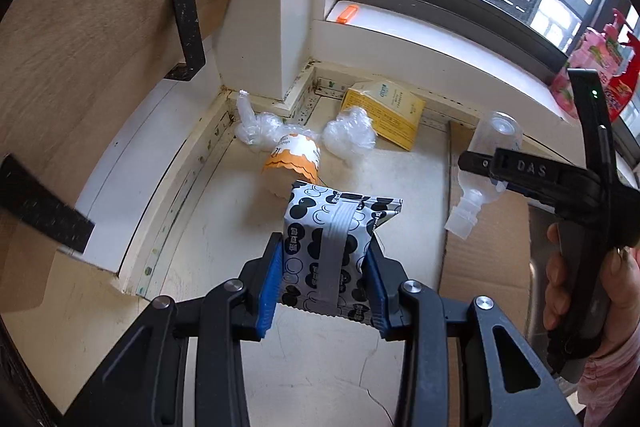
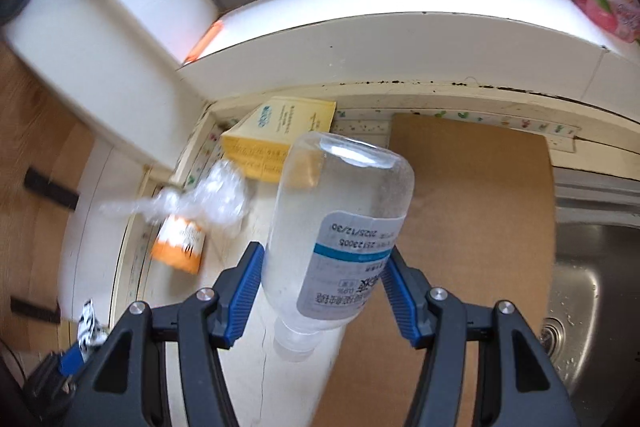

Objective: Collect trash
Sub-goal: 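Carry both held items back from the counter down toward the bin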

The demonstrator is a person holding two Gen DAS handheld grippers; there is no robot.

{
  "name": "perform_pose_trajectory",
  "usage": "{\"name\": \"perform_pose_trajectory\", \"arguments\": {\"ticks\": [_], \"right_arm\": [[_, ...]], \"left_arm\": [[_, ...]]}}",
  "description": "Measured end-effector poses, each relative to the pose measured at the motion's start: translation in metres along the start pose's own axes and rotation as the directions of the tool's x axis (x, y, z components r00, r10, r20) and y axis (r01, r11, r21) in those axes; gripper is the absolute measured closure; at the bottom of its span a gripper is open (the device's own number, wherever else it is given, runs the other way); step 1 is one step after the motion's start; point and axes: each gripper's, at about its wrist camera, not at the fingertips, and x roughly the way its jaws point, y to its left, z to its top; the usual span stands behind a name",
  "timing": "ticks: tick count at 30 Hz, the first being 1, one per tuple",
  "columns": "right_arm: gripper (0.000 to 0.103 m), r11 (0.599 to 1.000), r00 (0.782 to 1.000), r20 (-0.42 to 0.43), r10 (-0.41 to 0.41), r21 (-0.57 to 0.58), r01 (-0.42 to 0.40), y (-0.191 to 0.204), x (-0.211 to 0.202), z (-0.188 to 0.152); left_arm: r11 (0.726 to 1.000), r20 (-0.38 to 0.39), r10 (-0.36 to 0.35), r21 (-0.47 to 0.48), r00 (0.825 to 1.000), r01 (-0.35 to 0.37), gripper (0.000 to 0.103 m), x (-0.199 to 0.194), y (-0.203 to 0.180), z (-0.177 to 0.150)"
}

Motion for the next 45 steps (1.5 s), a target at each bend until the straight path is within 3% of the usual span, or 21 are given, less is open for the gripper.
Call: {"name": "perform_pose_trajectory", "arguments": {"ticks": [10,18,27,31,37,42,45], "right_arm": [[0.044,0.994,0.999,0.028,-0.032,-0.107,0.035,0.013,-0.077,-0.084],[0.044,0.982,0.994,0.058,-0.089,-0.162,0.097,0.036,-0.149,-0.180],[0.044,0.969,0.993,0.050,-0.104,-0.221,0.112,0.072,-0.200,-0.302],[0.044,0.961,0.995,0.011,-0.102,-0.256,0.101,0.088,-0.201,-0.351],[0.044,0.943,0.990,-0.079,-0.119,-0.320,0.088,0.103,-0.171,-0.413],[0.044,0.927,0.984,-0.140,-0.109,-0.370,0.050,0.106,-0.131,-0.454],[0.044,0.926,0.985,-0.164,-0.054,-0.377,-0.012,0.102,-0.102,-0.479]], "left_arm": [[0.997,0.004,-0.079,0.016,0.997,0.079,0.067,-0.069,0.007,-0.061],[0.980,-0.008,-0.186,0.070,0.983,0.186,0.067,-0.139,0.016,-0.145],[0.954,-0.054,-0.278,0.102,0.959,0.282,0.067,-0.178,0.043,-0.244],[0.949,-0.100,-0.291,0.099,0.952,0.300,0.067,-0.179,0.056,-0.289],[0.955,-0.161,-0.271,0.083,0.949,0.286,0.067,-0.164,0.078,-0.344],[0.977,-0.217,-0.180,0.076,0.959,0.201,0.067,-0.128,0.095,-0.385],[0.983,-0.266,-0.158,0.051,0.951,0.178,0.067,-0.098,0.106,-0.409]]}}
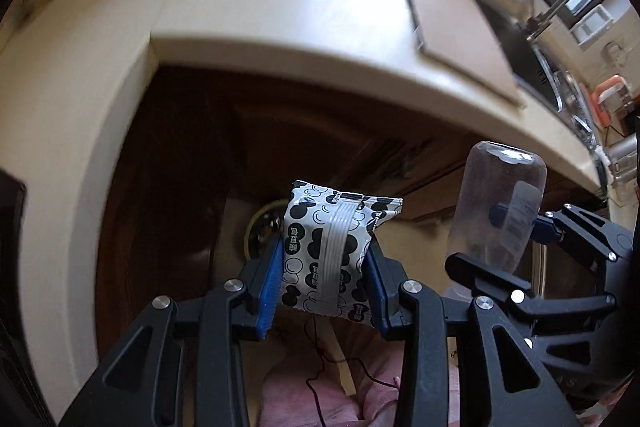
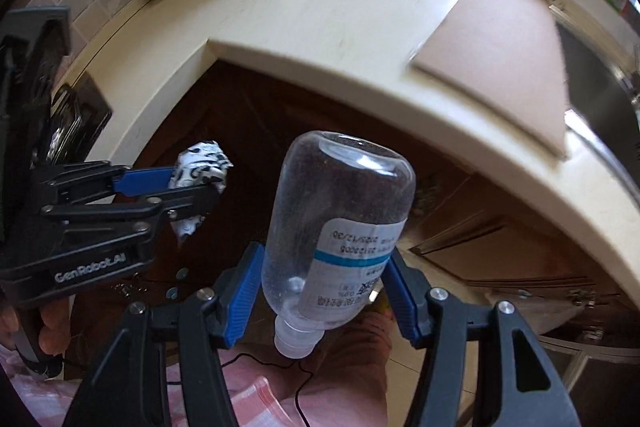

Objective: Collect trash
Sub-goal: 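Carry both held items back from the counter down toward the bin, then open both tools over the black bin to drop the wrapper and bottle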

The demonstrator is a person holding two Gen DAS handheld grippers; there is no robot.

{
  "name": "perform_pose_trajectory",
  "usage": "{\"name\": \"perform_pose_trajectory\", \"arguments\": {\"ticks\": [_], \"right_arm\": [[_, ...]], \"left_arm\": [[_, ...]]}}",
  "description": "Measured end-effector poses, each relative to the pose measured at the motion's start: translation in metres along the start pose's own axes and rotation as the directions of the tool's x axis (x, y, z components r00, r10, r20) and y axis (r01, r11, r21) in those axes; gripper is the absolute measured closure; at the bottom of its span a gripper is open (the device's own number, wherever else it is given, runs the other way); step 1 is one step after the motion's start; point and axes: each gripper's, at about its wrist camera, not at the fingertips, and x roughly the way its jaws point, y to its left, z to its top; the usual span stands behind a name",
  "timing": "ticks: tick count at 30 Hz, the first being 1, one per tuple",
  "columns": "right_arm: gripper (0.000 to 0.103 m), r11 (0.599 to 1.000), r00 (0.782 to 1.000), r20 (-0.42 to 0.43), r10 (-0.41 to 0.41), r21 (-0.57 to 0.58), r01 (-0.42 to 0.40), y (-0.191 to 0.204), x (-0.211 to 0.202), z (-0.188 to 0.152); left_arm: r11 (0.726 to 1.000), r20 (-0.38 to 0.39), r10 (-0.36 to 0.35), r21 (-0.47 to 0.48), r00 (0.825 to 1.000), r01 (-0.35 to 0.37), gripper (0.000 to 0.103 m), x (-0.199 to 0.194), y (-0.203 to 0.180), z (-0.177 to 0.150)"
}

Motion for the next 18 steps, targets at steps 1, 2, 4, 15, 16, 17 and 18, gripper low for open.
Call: {"name": "perform_pose_trajectory", "arguments": {"ticks": [1,2,4,15,16,17,18], "right_arm": [[0.044,1.000,1.000,-0.004,0.016,-0.002,-0.016,0.000,0.010,-0.004],[0.044,1.000,0.999,-0.009,0.031,-0.004,-0.031,0.000,0.023,-0.009],[0.044,0.999,0.999,-0.024,0.043,-0.014,-0.043,0.000,0.052,-0.019],[0.044,0.997,0.998,-0.058,0.038,-0.065,-0.042,-0.026,0.236,-0.048],[0.044,0.997,0.997,-0.064,0.036,-0.068,-0.040,-0.030,0.250,-0.051],[0.044,0.997,0.997,-0.063,0.032,-0.074,-0.037,-0.032,0.266,-0.054],[0.044,0.996,0.998,-0.057,0.029,-0.080,-0.034,-0.033,0.276,-0.056]], "left_arm": [[1.000,-0.013,0.010,-0.006,1.000,-0.010,0.067,0.012,0.004,-0.005],[1.000,-0.026,0.017,-0.011,1.000,-0.018,0.067,0.024,0.008,-0.011],[0.999,-0.057,0.033,-0.026,0.998,-0.034,0.067,0.053,0.016,-0.021],[0.995,-0.162,0.031,-0.089,0.986,-0.046,0.066,0.214,0.067,-0.047],[0.995,-0.166,0.034,-0.088,0.986,-0.049,0.065,0.225,0.069,-0.047],[0.995,-0.170,0.043,-0.086,0.985,-0.059,0.061,0.238,0.073,-0.047],[0.994,-0.173,0.050,-0.085,0.984,-0.066,0.056,0.248,0.075,-0.046]]}}
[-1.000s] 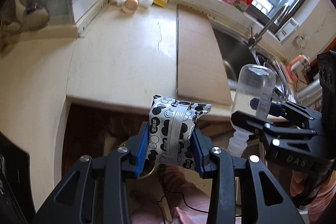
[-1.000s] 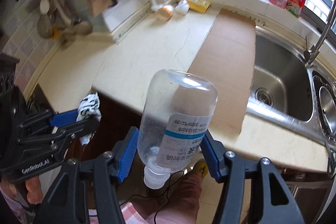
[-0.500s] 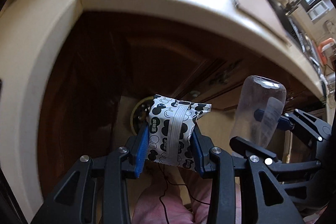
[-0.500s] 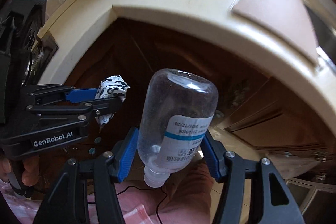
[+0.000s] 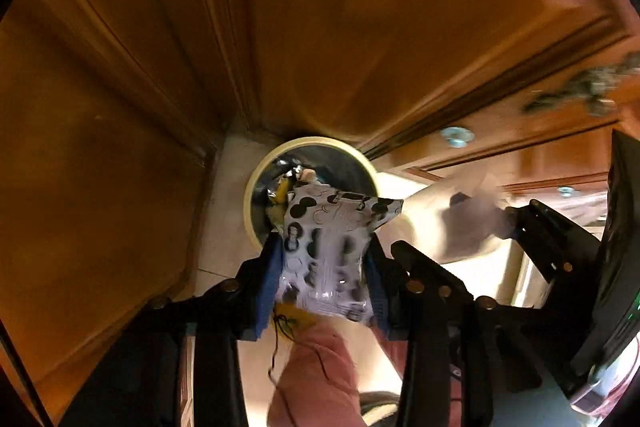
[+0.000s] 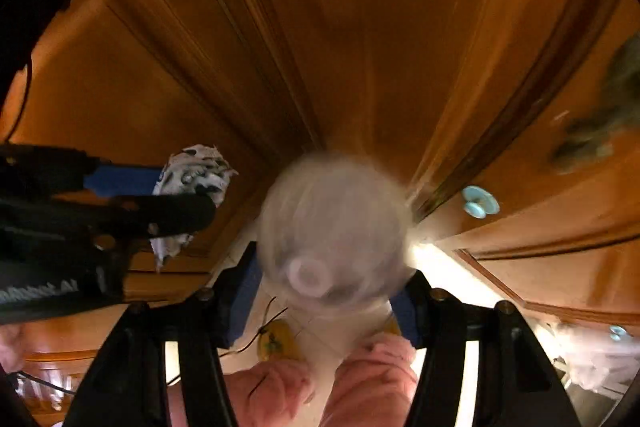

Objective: Collect trash
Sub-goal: 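Open both tools over the black bin to drop the wrapper and bottle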

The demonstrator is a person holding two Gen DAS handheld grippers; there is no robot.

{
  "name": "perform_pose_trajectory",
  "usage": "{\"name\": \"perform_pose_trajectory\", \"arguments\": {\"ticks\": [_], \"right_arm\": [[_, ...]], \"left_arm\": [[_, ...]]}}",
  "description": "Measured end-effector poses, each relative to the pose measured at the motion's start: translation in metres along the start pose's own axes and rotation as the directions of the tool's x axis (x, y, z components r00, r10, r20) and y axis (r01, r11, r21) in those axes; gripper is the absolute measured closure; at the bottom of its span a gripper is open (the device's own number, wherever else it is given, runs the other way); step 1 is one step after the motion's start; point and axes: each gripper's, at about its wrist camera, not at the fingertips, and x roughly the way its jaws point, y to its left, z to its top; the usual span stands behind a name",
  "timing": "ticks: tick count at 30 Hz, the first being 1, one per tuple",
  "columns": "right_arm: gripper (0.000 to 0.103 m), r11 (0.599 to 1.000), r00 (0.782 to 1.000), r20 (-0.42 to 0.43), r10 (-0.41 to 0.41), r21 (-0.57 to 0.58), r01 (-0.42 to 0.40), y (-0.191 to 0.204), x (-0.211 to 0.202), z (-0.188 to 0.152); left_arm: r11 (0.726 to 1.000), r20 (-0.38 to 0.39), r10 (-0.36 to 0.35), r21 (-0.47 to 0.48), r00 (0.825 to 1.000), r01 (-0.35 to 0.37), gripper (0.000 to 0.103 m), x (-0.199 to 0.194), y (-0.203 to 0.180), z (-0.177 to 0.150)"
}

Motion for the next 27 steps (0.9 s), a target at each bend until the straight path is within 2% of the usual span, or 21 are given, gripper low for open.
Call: {"name": "perform_pose_trajectory", "arguments": {"ticks": [1,2,3,8,11,19,27], "right_arm": [[0.044,1.000,1.000,0.000,-0.004,-0.013,0.004,0.000,0.010,-0.001],[0.044,1.000,1.000,-0.009,-0.011,-0.027,0.011,-0.001,0.021,-0.002],[0.044,0.999,0.999,-0.023,-0.024,-0.039,0.023,-0.001,0.031,-0.002],[0.043,0.999,0.998,-0.054,-0.027,-0.046,0.025,-0.004,0.053,0.000],[0.043,0.999,0.998,-0.060,-0.029,-0.036,0.027,0.002,0.050,-0.008],[0.043,1.000,0.997,-0.076,-0.030,0.000,0.030,-0.003,0.032,-0.003],[0.043,0.999,0.995,-0.099,-0.032,0.025,0.035,0.000,-0.010,-0.004]], "left_arm": [[1.000,-0.002,0.018,-0.001,1.000,-0.018,0.041,0.010,0.002,0.003],[0.999,0.003,0.037,-0.004,0.999,-0.037,0.032,0.017,0.003,0.002],[0.999,0.015,0.053,-0.007,0.998,-0.053,0.031,0.023,0.004,0.003],[0.997,-0.011,0.074,-0.027,0.997,-0.074,0.030,0.040,0.004,0.006],[0.997,-0.015,0.072,-0.040,0.997,-0.072,0.030,0.038,0.006,0.006],[0.996,-0.005,0.084,-0.026,0.996,-0.084,0.030,0.027,0.002,0.007],[0.996,0.016,0.072,-0.049,0.997,-0.071,0.030,-0.024,-0.009,0.004]]}}
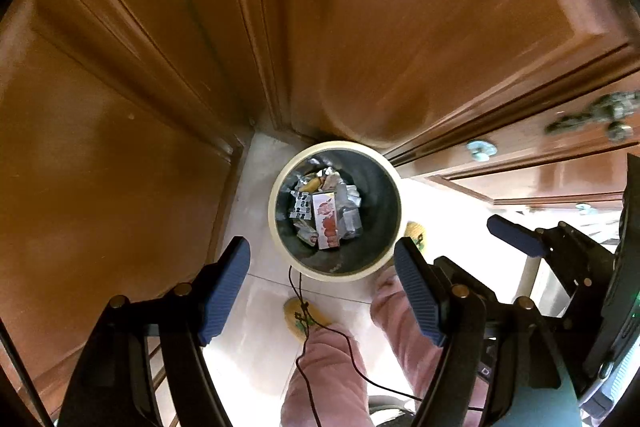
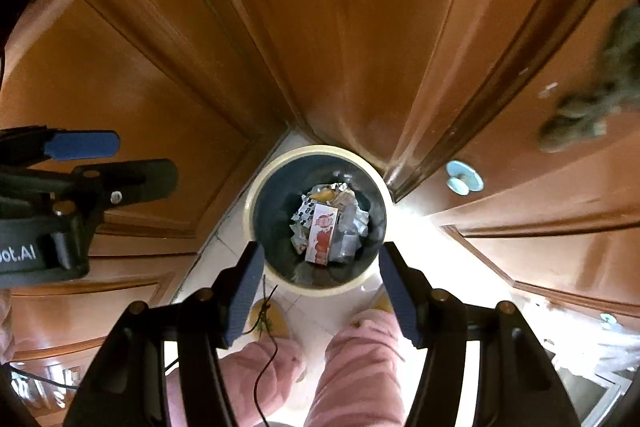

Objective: Collect trash
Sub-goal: 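Open both tools over the black bin to drop the wrapper and bottle, then raise both tools back up toward the remaining counter trash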

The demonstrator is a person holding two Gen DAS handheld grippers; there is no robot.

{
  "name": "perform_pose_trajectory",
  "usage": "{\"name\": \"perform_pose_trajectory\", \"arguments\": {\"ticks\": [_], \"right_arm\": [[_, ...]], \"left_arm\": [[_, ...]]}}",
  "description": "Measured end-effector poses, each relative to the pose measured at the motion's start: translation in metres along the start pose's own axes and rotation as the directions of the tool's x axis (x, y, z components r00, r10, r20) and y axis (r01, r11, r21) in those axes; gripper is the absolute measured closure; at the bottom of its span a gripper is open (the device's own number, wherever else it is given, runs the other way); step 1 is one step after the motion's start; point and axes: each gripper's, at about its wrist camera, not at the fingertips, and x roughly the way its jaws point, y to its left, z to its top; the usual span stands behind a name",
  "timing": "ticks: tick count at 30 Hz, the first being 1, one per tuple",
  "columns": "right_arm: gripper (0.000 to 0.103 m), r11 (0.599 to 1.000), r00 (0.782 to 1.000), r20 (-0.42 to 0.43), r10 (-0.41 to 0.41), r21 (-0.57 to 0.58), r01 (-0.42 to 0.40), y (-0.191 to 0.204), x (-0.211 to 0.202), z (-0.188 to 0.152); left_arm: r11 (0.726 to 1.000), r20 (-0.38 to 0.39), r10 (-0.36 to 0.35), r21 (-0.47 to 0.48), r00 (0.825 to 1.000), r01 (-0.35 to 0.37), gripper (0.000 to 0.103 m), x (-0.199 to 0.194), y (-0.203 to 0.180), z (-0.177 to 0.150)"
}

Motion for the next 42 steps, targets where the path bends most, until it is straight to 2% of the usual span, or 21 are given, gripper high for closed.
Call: {"name": "perform_pose_trajectory", "arguments": {"ticks": [11,18,22,26,29,33,38,42], "right_arm": [[0.043,1.000,0.999,0.038,-0.015,0.012,0.015,0.014,-0.110,0.012],[0.043,0.998,0.989,0.137,-0.061,-0.010,0.063,0.031,-0.200,0.019],[0.043,0.997,0.982,0.176,-0.071,-0.003,0.072,0.039,-0.235,0.017],[0.043,0.995,0.971,0.218,-0.094,-0.001,0.096,0.043,-0.271,0.014],[0.043,0.988,0.951,0.268,-0.153,0.004,0.157,0.048,-0.299,0.014],[0.043,0.982,0.929,0.322,-0.184,0.029,0.185,0.049,-0.333,0.016],[0.043,0.966,0.885,0.387,-0.258,0.068,0.251,0.046,-0.371,0.023],[0.043,0.946,0.843,0.434,-0.319,0.088,0.312,0.039,-0.402,0.041]], "left_arm": [[0.998,0.135,-0.016,0.064,0.991,0.007,0.030,-0.135,-0.010,-0.003],[0.991,0.256,-0.025,0.135,0.966,-0.010,0.024,-0.229,-0.012,-0.008],[0.987,0.314,-0.038,0.161,0.949,-0.014,0.023,-0.272,-0.015,-0.009],[0.981,0.386,-0.040,0.191,0.922,-0.037,0.021,-0.313,-0.023,-0.006],[0.976,0.444,-0.034,0.208,0.895,-0.066,0.018,-0.333,-0.030,-0.004],[0.969,0.498,-0.057,0.237,0.865,-0.073,0.016,-0.359,-0.037,0.000],[0.960,0.553,-0.077,0.266,0.829,-0.088,0.016,-0.392,-0.052,0.011],[0.954,0.604,-0.089,0.281,0.792,-0.107,0.015,-0.418,-0.062,0.024]]}}
